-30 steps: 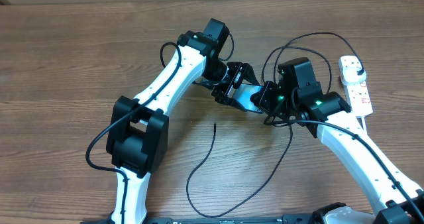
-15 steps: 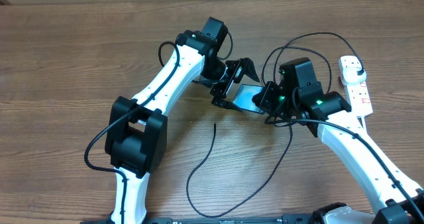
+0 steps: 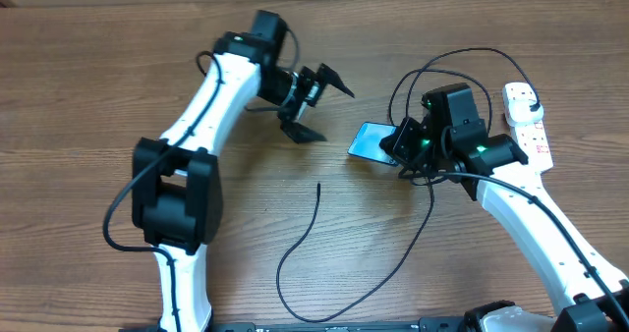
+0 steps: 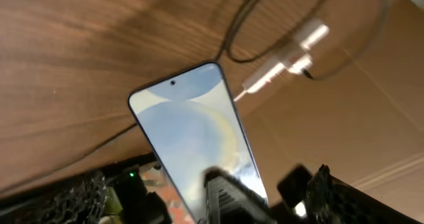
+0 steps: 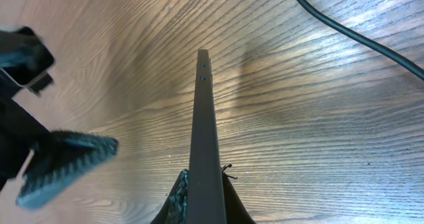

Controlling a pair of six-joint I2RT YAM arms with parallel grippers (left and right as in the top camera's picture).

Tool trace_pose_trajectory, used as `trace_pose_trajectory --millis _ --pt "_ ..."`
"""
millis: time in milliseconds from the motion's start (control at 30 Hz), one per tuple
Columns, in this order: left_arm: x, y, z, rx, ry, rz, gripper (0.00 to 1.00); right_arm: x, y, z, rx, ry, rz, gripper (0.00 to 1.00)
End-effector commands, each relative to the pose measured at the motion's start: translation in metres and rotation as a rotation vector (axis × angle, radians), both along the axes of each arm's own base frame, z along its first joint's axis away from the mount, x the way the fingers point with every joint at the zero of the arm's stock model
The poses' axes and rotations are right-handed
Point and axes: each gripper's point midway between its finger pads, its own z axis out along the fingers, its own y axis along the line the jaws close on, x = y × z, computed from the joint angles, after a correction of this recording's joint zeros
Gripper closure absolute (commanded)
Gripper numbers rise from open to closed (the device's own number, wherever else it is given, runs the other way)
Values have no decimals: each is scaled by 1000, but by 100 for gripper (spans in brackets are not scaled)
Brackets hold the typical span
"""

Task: Plug charger to phone and switch on socket
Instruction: 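Open the left gripper and pull it back from the phone, then move the left gripper back toward the phone held by the right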

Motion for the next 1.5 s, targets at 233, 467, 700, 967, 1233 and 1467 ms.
trace_pose_trajectory --millis 233,467,700,967,1233,1467 --pt "12 35 54 -238 -313 -118 0 10 1 22 137 -10 -18 96" --pt "21 59 70 -333 -378 -91 0 14 -6 24 168 -4 -38 96" --pt "19 80 74 -385 -398 -65 1 21 -2 38 254 -28 -42 96" --pt "8 92 57 -464 -376 -30 0 28 6 51 333 -41 -54 96" --pt "-6 106 31 -638 -366 67 1 31 13 61 416 -17 -92 96" --pt "-11 109 23 -635 -331 90 1 34 17 67 487 37 -164 96"
